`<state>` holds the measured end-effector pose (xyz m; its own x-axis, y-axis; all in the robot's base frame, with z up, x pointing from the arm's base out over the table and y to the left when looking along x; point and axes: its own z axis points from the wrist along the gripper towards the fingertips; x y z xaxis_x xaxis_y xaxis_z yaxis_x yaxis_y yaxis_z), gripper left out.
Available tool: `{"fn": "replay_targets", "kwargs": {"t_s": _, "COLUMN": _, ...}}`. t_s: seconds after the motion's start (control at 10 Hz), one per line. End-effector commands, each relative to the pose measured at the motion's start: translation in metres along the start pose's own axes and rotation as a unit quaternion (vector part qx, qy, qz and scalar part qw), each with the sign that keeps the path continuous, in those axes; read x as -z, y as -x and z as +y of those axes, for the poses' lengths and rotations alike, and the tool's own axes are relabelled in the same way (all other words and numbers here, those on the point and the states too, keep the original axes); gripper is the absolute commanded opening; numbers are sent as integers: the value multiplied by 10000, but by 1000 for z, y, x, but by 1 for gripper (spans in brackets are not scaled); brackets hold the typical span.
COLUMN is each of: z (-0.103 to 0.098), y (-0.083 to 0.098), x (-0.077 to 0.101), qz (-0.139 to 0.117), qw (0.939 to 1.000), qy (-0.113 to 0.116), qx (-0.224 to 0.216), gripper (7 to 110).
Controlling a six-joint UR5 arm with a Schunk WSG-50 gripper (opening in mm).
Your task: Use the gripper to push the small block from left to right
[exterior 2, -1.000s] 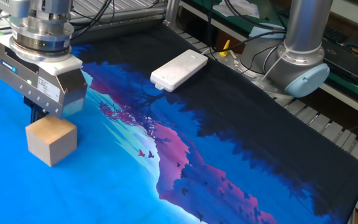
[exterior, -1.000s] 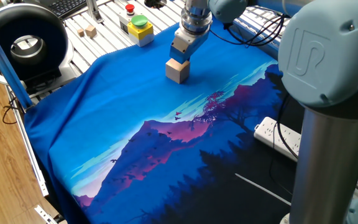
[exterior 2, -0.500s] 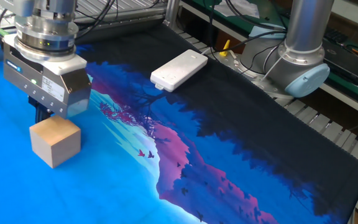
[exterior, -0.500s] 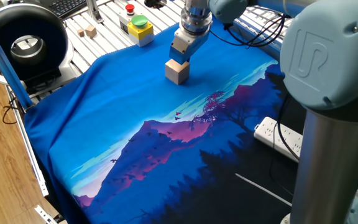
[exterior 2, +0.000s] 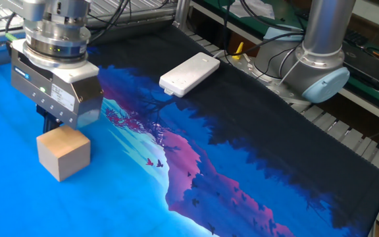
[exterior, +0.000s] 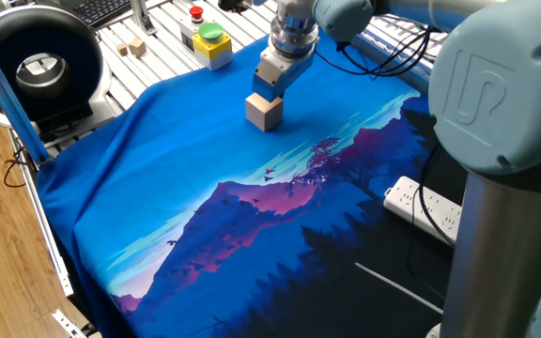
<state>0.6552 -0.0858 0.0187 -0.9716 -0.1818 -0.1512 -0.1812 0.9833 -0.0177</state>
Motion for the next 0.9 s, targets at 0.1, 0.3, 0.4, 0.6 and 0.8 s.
{"fn": "replay_targets", "kwargs": {"t_s": 0.1, "z": 18, "y": -1, "x": 1, "qz": -38, "qw": 9998, "qy": 16, "qx": -186, "gripper": 7}}
{"fn": "replay_targets", "kwargs": {"t_s": 0.3, "z": 29, "y": -1, "x": 4, "qz": -15, "qw": 9996, "qy": 12, "qx": -285, "gripper": 7}}
{"fn": "replay_targets", "kwargs": {"t_s": 0.4, "z": 36, "y": -2, "x": 4, "qz": -4, "qw": 9994, "qy": -9, "qx": -350, "gripper": 7}}
{"fn": "replay_targets", "kwargs": {"t_s": 0.6, "z": 49, "y": -4, "x": 7, "qz": 18, "qw": 9990, "qy": -6, "qx": -450, "gripper": 7}}
{"fn": "replay_targets", "kwargs": {"t_s": 0.8, "z": 63, "y": -5, "x": 8, "qz": 27, "qw": 9984, "qy": -27, "qx": -569, "gripper": 7}}
